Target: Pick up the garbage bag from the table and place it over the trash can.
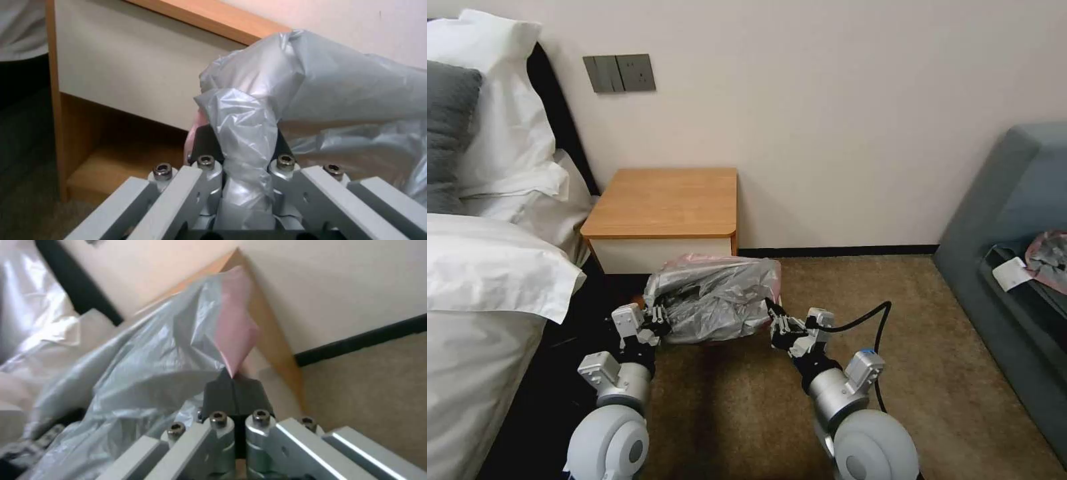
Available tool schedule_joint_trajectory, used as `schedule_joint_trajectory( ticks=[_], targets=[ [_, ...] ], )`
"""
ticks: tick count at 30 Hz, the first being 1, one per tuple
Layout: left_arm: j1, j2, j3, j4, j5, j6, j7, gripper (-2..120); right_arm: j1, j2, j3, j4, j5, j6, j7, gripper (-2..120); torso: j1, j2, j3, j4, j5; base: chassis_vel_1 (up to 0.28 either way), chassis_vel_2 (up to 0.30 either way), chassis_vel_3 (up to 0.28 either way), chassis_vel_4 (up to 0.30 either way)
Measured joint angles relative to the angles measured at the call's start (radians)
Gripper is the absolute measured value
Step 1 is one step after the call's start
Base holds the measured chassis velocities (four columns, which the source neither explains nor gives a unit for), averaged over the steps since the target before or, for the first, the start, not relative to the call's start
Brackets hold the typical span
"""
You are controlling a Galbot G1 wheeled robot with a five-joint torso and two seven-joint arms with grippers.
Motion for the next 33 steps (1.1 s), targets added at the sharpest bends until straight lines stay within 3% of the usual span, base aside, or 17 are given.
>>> schedule_joint_trajectory(
  ticks=[18, 33],
  targets=[
    [-0.004, -0.005, -0.006, 0.001, -0.037, 0.001, -0.012, 8, -0.011, -0.004, 0.040, -0.002, -0.043, 0.018, 0.014, 0, 0.000, 0.000, 0.000, 0.0000, 0.0000, 0.000, 0.000, 0.000, 0.000],
    [0.019, -0.015, 0.014, -0.075, -0.215, 0.080, -0.067, 8, 0.026, 0.010, 0.041, -0.115, -0.109, 0.049, 0.001, 0, 0.000, 0.000, 0.000, 0.0000, 0.0000, 0.000, 0.000, 0.000, 0.000]
  ],
)
